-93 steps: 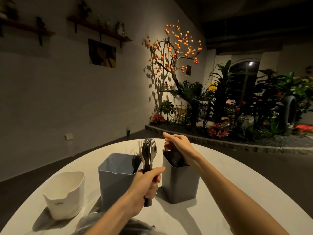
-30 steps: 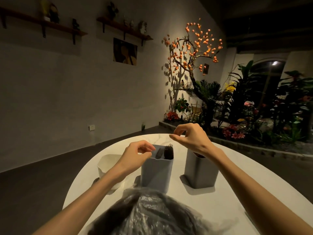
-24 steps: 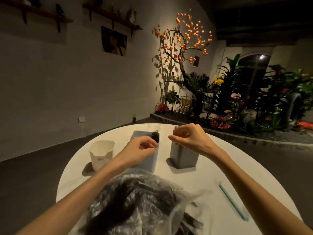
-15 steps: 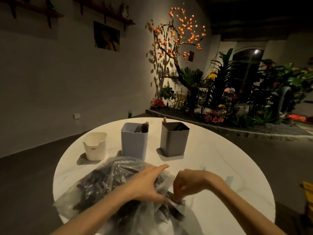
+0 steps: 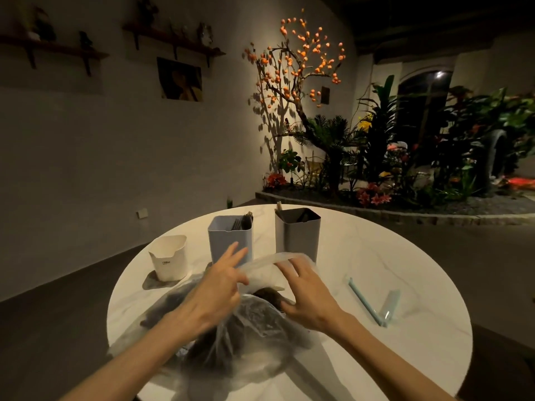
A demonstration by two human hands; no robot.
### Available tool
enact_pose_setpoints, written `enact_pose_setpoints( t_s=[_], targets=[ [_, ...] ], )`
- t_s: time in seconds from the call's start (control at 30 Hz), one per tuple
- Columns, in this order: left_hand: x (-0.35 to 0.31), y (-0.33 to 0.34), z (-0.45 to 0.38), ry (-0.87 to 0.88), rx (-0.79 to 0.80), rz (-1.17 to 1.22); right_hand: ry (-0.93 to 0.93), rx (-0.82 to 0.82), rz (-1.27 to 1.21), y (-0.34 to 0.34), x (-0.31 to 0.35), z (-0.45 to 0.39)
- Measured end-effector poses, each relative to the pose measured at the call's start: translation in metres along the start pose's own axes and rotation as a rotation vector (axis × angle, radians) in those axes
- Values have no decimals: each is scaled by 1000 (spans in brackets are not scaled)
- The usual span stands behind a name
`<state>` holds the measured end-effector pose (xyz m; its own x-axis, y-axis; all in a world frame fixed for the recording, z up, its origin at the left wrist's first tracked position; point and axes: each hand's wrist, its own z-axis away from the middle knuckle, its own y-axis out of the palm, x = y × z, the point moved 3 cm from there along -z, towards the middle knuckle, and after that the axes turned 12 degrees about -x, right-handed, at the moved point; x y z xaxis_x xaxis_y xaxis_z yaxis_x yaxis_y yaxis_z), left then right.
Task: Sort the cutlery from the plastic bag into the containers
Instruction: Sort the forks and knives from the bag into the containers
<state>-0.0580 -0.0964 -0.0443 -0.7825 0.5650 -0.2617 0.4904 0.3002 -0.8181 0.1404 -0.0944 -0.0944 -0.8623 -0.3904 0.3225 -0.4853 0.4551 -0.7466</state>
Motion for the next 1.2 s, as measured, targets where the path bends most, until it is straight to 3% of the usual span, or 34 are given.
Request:
enact_pose_setpoints(
  t_s=[0.07,0.17,0.3,0.37,0.5,0.73,0.97,1.2],
  targets=[
    [-5,3,3,34,55,-136,-22,35,11,2,7,-3],
    [-9,9,13,-63,99,-178,0,259,-113,13,19,0],
    [2,24,27,-97,276,-184,134,470,65,36,11,6],
    [8,28,30,-98,297,-159,143,466,185,44,8,5],
    [12,22,27,-63,185,-112,164,393,165,47,12,-2],
    [11,14,23,-67,188,-36,108,421,319,47,22,-4],
    [7,15,11,-141,130,73,81,374,261,24,23,-19],
    [-7,18,-4,-210,9,229,39,451,258,2,23,-24]
  ],
)
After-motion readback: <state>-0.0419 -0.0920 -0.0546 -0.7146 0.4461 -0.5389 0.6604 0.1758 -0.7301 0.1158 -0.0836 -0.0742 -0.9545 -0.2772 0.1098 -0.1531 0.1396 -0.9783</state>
